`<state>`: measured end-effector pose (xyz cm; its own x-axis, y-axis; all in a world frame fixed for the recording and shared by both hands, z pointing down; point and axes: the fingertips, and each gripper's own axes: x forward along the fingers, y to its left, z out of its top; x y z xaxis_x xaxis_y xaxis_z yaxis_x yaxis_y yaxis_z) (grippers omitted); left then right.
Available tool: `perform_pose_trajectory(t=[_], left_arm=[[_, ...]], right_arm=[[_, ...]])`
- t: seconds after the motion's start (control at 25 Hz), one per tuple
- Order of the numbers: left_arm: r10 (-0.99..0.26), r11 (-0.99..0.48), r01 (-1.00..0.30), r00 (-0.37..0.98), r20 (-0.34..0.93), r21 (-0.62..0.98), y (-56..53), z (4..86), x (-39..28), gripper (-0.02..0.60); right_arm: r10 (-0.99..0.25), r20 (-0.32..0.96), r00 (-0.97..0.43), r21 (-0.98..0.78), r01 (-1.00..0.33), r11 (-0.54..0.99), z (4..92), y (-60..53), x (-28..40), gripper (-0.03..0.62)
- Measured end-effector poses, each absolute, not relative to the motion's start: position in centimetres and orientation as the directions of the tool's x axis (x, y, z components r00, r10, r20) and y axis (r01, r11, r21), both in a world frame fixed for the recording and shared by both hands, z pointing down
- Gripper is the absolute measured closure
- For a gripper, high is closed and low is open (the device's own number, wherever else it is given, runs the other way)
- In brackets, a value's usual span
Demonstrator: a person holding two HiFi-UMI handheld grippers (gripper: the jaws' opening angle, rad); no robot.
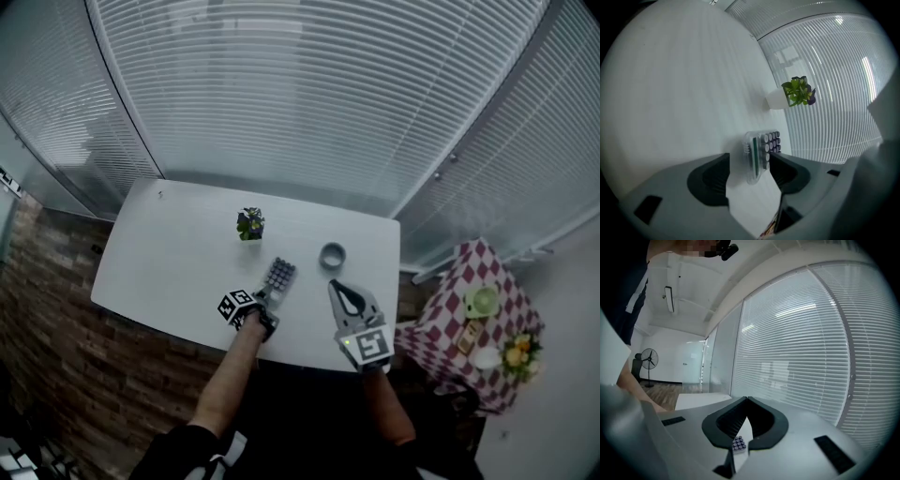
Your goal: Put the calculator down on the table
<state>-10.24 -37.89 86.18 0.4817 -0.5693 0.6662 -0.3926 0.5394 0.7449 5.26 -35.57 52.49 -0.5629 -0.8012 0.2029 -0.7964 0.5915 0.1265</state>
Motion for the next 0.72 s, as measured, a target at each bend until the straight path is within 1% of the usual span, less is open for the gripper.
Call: perform_pose_trajectory(t=[0.12,0.2,0.28,0.44,0.6,0.72], left_arm=[[-0.616,0.549,-0.357,0.438,0.655,0.756,-37.3,85.6,-11.4,0.331],[-0.657,0.530,-0.320,0.430,0.619,0.785,-37.1,84.7,-11.7,0.329],[-0.699,0.492,-0.287,0.434,0.569,0.822,-37.2,83.6,-11.8,0.328],[-0.741,0.389,-0.291,0.465,0.484,0.874,-37.9,80.6,-11.7,0.322],[-0.805,0.220,-0.217,0.510,0.303,0.951,-38.6,75.9,-11.8,0.323],[-0.846,0.104,-0.187,0.499,0.186,0.977,-38.0,72.0,-12.9,0.324]], right_arm=[[-0.808,0.199,-0.554,0.120,-0.804,0.582,52.4,-35.9,5.4,0.588],[-0.807,0.200,-0.555,0.115,-0.805,0.582,52.6,-35.9,5.5,0.588],[-0.808,0.197,-0.556,0.115,-0.805,0.582,52.6,-35.9,5.6,0.588],[-0.814,0.193,-0.548,0.114,-0.812,0.573,52.4,-36.0,6.0,0.588],[-0.821,0.192,-0.537,0.102,-0.821,0.561,52.3,-36.2,6.6,0.588],[-0.825,0.184,-0.534,0.077,-0.829,0.554,52.4,-36.2,7.2,0.588]])
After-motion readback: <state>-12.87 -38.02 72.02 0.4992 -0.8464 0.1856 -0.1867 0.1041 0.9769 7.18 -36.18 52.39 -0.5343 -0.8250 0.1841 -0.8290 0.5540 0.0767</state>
